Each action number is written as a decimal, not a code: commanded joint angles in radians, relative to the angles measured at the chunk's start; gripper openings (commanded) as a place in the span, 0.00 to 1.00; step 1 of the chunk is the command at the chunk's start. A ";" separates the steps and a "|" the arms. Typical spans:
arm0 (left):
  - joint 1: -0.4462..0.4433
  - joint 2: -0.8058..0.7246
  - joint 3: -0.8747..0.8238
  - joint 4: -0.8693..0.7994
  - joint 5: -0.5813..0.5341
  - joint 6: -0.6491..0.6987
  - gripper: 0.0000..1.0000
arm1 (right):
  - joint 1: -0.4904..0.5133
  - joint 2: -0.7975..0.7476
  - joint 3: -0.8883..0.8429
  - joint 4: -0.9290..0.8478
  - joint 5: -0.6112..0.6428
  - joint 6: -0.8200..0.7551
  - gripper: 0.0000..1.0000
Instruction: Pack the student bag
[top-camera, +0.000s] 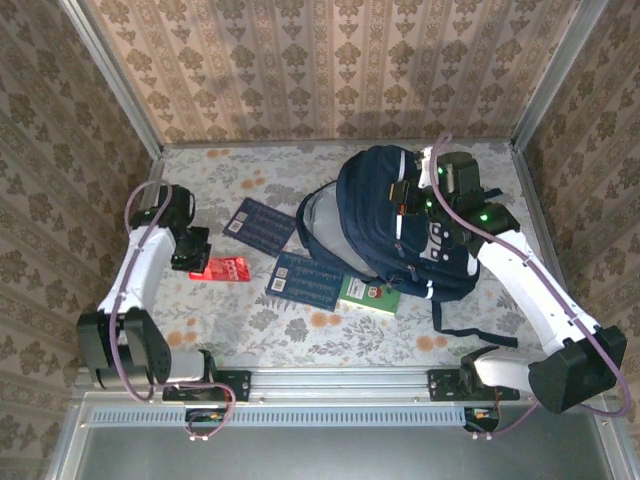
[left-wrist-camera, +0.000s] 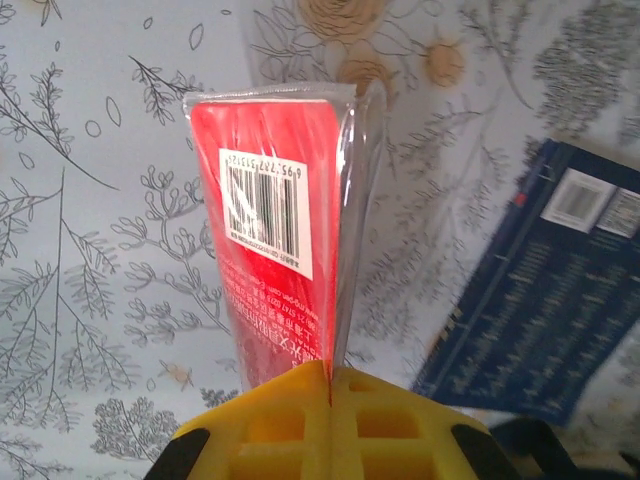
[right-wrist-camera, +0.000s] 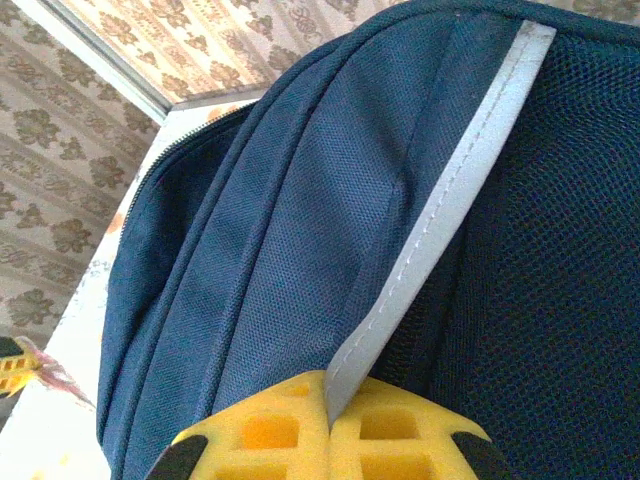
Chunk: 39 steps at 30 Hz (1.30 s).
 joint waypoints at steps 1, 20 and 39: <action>0.009 -0.098 -0.056 0.070 0.067 0.031 0.00 | 0.003 -0.044 0.093 0.083 -0.122 0.009 0.00; -0.148 -0.390 -0.231 0.790 0.326 0.312 0.00 | -0.161 -0.025 -0.001 0.411 -0.657 0.203 0.00; -0.504 -0.113 -0.228 1.265 0.271 0.341 0.00 | -0.236 0.085 0.085 0.519 -0.920 0.322 0.00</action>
